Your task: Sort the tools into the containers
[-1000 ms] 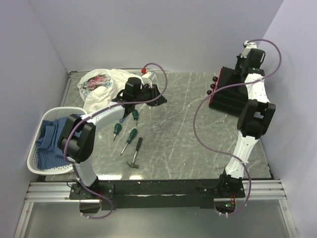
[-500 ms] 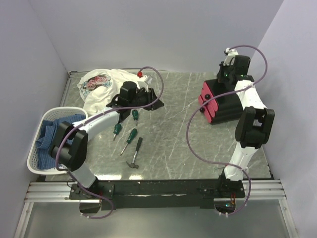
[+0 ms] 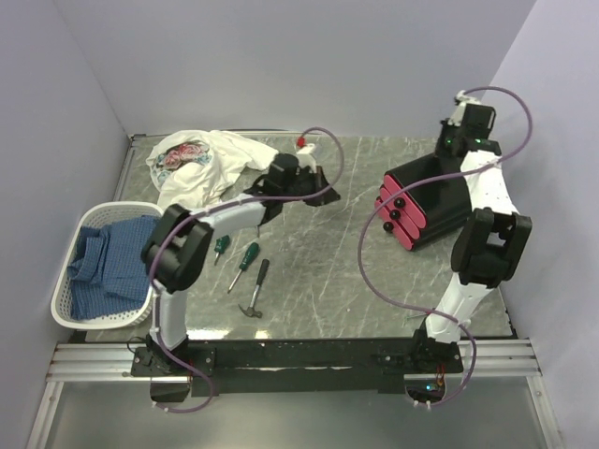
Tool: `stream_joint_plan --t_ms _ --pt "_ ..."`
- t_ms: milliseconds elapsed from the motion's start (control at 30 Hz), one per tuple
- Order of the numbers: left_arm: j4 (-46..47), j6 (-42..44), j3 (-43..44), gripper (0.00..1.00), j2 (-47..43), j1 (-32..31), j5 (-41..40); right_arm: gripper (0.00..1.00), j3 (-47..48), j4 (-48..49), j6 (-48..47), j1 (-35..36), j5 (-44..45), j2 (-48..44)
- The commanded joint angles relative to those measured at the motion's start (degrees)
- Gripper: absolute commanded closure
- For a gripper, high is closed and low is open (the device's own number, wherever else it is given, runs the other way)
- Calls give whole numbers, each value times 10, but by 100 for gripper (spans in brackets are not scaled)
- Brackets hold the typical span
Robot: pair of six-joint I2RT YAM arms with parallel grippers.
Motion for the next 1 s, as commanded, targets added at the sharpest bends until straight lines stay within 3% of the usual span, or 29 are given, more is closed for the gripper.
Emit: stream_joint_plan --t_ms 0,200,500,833,967 --pt "50 -33 84 99 63 -33 -3 95 -12 -21 -12 -27 110 -15" --pt "63 -26 171 99 140 -66 -7 97 -70 9 -21 -50 165 -23" --pt "71 -19 210 99 181 -96 -1 95 -45 34 -32 -100 200 7" --pt "85 -18 247 99 215 -114 -1 92 -46 28 -49 -106 198 -9" --pt "93 -14 267 99 232 -115 0 93 -33 -25 -94 -107 127 21"
